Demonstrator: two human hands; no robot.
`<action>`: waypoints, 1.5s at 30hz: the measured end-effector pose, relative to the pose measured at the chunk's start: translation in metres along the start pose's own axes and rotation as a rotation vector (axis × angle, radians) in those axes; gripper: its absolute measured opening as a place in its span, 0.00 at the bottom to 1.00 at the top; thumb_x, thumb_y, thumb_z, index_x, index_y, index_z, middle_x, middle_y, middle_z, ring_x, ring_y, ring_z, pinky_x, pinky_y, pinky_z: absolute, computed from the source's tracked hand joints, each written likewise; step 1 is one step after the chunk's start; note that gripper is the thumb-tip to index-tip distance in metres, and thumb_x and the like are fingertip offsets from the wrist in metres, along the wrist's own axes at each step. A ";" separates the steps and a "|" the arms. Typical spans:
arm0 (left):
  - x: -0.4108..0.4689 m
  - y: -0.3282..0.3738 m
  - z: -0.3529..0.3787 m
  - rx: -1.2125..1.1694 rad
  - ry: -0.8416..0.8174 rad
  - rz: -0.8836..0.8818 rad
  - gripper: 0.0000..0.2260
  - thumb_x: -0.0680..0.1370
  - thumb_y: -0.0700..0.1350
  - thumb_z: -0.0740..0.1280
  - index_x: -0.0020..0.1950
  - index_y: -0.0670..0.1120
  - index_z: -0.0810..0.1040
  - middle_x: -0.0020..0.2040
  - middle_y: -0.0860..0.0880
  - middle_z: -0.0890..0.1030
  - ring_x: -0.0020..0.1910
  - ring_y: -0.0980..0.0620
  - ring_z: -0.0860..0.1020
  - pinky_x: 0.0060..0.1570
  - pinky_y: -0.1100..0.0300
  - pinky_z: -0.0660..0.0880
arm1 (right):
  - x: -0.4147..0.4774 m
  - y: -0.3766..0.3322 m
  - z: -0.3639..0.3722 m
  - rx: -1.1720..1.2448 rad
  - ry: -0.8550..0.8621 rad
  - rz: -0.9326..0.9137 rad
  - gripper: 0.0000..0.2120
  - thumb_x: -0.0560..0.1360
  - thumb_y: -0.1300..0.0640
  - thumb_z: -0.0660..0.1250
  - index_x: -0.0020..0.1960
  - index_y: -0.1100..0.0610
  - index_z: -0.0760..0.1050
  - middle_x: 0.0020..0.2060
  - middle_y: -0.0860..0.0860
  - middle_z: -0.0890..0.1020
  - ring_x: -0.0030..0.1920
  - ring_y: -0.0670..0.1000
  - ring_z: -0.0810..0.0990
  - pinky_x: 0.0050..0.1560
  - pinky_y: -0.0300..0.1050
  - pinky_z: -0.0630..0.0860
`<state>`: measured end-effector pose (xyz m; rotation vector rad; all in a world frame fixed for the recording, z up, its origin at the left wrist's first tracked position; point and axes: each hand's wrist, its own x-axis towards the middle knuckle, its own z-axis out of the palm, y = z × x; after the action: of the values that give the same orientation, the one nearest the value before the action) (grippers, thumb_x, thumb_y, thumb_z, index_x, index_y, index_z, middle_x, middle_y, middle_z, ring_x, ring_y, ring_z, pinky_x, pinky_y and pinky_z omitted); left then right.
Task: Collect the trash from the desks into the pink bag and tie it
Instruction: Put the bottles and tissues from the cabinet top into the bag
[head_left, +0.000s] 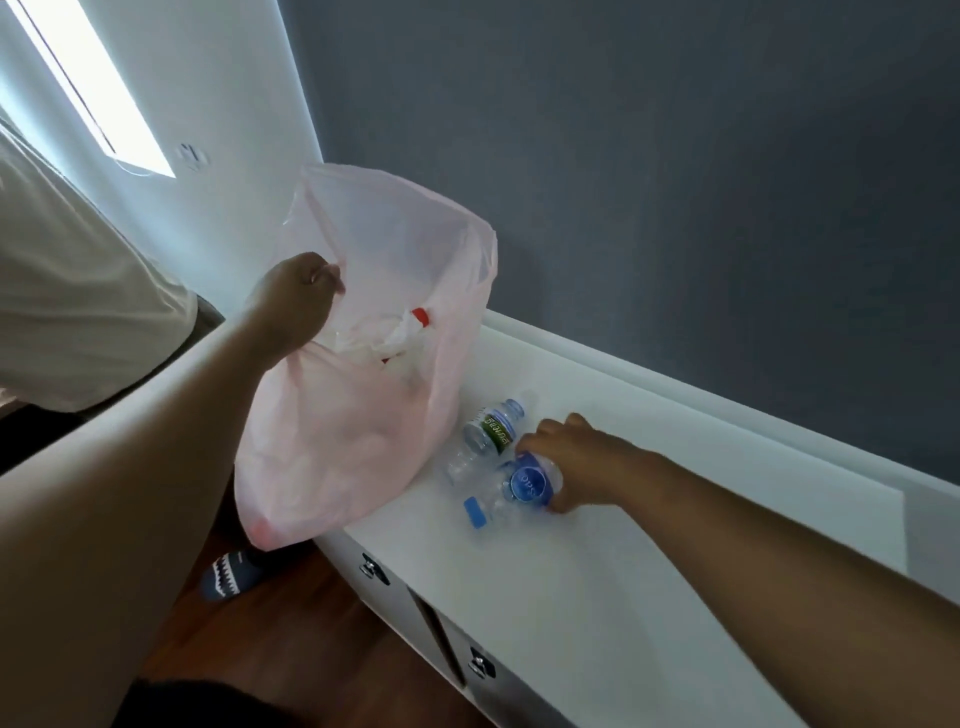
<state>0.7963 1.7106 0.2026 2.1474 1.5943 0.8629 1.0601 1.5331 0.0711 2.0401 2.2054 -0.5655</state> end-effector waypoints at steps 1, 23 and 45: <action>0.001 0.000 -0.002 0.013 0.005 0.002 0.13 0.81 0.48 0.59 0.49 0.44 0.81 0.46 0.44 0.78 0.51 0.37 0.77 0.50 0.51 0.73 | 0.001 -0.002 -0.012 0.052 0.051 -0.015 0.33 0.65 0.47 0.76 0.66 0.43 0.67 0.58 0.49 0.72 0.61 0.55 0.68 0.58 0.52 0.74; -0.005 -0.018 -0.032 -0.159 0.191 -0.003 0.17 0.81 0.51 0.53 0.46 0.37 0.69 0.40 0.43 0.73 0.39 0.48 0.70 0.41 0.53 0.67 | 0.097 -0.111 -0.185 0.057 0.553 -0.057 0.40 0.68 0.42 0.75 0.75 0.47 0.61 0.69 0.55 0.67 0.70 0.59 0.64 0.65 0.53 0.70; -0.006 -0.021 0.039 -0.047 0.009 -0.007 0.14 0.77 0.57 0.51 0.37 0.51 0.67 0.35 0.50 0.73 0.34 0.50 0.70 0.36 0.54 0.66 | 0.059 -0.011 -0.013 0.271 -0.128 0.115 0.38 0.63 0.45 0.79 0.69 0.40 0.66 0.63 0.49 0.70 0.66 0.58 0.67 0.61 0.50 0.71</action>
<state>0.8047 1.7155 0.1584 2.1076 1.5685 0.8999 1.0451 1.5929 0.0674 2.1662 2.0185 -0.9989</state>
